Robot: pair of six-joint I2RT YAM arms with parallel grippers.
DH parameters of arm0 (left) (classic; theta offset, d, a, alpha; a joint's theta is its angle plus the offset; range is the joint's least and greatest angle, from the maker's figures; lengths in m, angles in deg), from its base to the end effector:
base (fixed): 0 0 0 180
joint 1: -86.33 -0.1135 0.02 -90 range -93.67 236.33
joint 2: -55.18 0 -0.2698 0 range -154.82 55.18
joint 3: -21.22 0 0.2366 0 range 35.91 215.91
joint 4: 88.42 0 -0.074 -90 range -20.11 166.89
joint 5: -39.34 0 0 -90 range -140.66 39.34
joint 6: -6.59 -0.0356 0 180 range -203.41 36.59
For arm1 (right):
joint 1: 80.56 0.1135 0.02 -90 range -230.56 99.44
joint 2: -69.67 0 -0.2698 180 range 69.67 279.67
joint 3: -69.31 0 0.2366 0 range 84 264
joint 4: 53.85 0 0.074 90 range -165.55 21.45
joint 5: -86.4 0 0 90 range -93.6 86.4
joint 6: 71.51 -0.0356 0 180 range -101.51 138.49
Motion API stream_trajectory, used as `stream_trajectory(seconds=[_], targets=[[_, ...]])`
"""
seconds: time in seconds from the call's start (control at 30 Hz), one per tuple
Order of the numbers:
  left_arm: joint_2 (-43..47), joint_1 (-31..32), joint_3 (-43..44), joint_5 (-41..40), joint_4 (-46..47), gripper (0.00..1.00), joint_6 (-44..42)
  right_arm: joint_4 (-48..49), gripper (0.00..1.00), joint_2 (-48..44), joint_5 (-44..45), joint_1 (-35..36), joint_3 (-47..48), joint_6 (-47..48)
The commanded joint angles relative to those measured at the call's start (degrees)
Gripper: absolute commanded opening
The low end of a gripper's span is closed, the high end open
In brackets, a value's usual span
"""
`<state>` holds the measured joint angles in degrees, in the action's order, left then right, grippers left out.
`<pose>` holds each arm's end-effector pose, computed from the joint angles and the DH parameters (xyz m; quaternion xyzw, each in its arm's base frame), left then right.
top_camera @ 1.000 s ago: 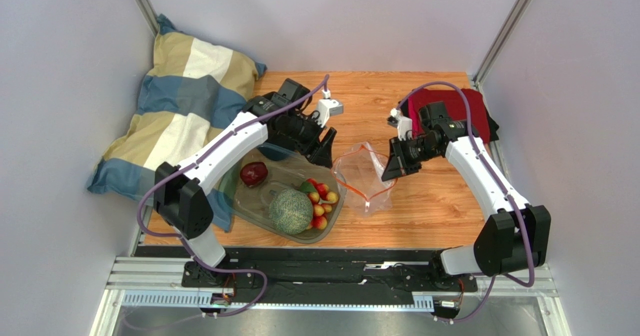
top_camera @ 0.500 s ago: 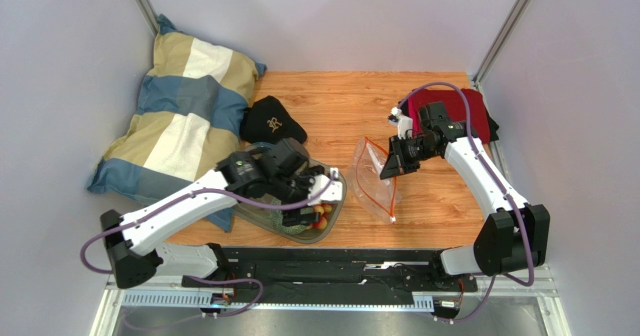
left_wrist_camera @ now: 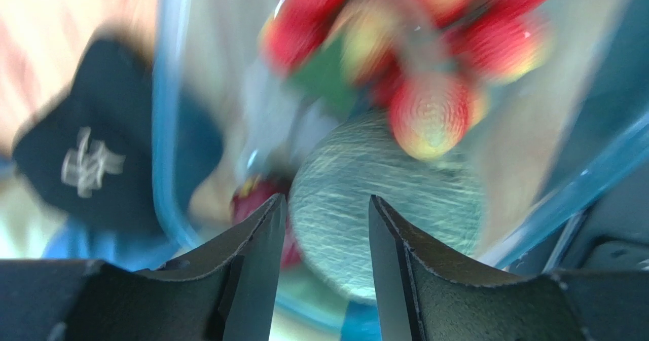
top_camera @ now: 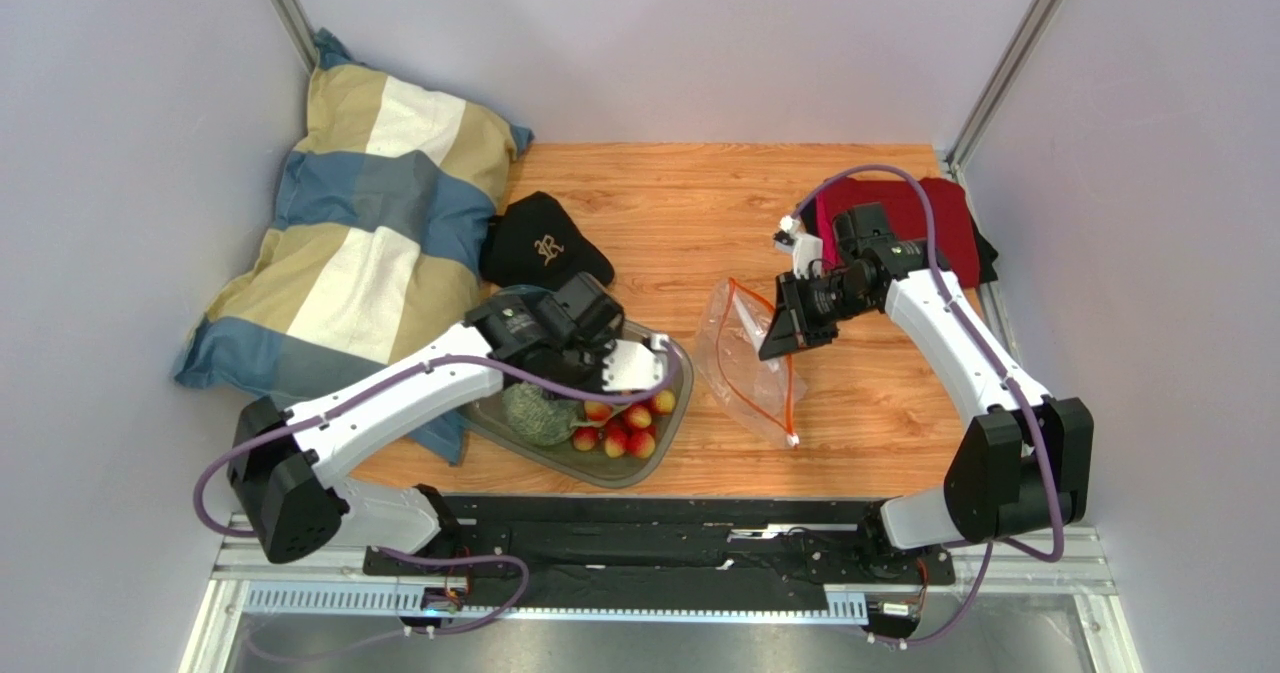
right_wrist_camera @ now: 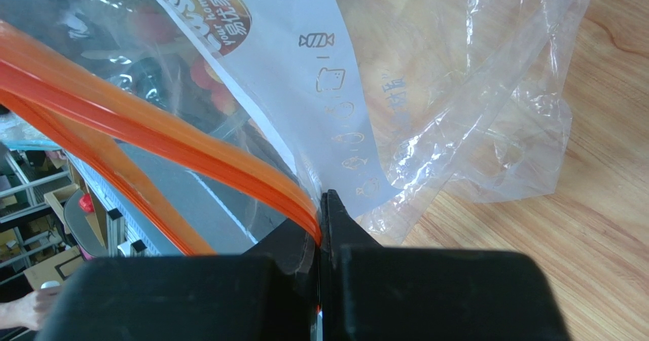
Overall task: Place the food in the zip-top bag and seal the zipper
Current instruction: Pick up the fake fruit from the bin.
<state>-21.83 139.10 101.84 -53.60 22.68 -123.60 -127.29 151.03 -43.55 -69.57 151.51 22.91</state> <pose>0.1474 -0.1910 0.2918 0.7043 0.6764 0.0015 0.2154 0.2375 0.0694 0.2871 -0.1758 0.9137 0.3453 0.1226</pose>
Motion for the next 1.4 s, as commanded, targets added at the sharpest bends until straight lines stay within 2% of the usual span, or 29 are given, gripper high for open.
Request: stream_trajectory(seconds=[0.0,0.13,0.2,0.3,0.37,0.4,0.5,0.53,0.63,0.77,0.9,1.03,1.37], targets=[[5.6,-7.3,-1.4,-0.3,-3.9,0.53,-7.4,0.1,0.00,-0.1,0.0,-0.2,2.5,0.8],[4.2,-14.0,0.4,3.5,-5.6,0.53,-8.8,0.1,0.00,-0.4,0.6,-0.3,2.0,1.1],[3.9,-15.4,4.9,10.4,-6.9,0.53,-6.9,0.1,0.00,-0.6,0.6,-0.3,1.8,1.2],[6.1,-14.5,8.9,22.2,-9.7,0.72,-4.1,0.1,0.00,-0.6,0.8,-0.2,1.8,1.2],[7.7,-12.3,8.0,24.0,-7.8,0.77,-1.8,-0.1,0.00,-0.7,1.1,-0.3,1.8,1.6],[7.9,-8.4,7.5,22.9,-7.1,0.80,-1.3,-0.1,0.00,-0.6,1.1,-0.2,1.7,1.6],[6.1,-2.2,5.4,18.2,-4.8,0.80,1.9,-0.1,0.00,-0.6,1.2,-0.3,1.6,1.7],[5.1,1.4,5.3,16.9,-3.8,0.79,3.1,-0.1,0.00,-0.3,1.3,-0.3,1.6,1.6],[-0.2,5.6,7.4,13.9,-2.4,0.74,6.5,-0.1,0.00,-0.4,1.4,-0.3,1.5,1.6],[-9.3,8.1,10.8,9.4,-2.8,0.63,8.5,-0.3,0.00,-0.5,1.8,-0.3,1.6,1.8],[-13.8,9.6,10.6,6.1,-2.9,0.54,7.5,-0.8,0.00,-0.5,2.3,-0.3,1.8,2.5],[-18.0,10.0,9.9,3.0,-3.8,0.53,7.0,-0.9,0.00,-0.4,3.1,-0.3,1.8,2.5],[-20.1,10.0,7.8,0.5,-5.6,0.54,5.4,-0.8,0.00,-0.6,2.5,-0.7,1.0,2.1]])
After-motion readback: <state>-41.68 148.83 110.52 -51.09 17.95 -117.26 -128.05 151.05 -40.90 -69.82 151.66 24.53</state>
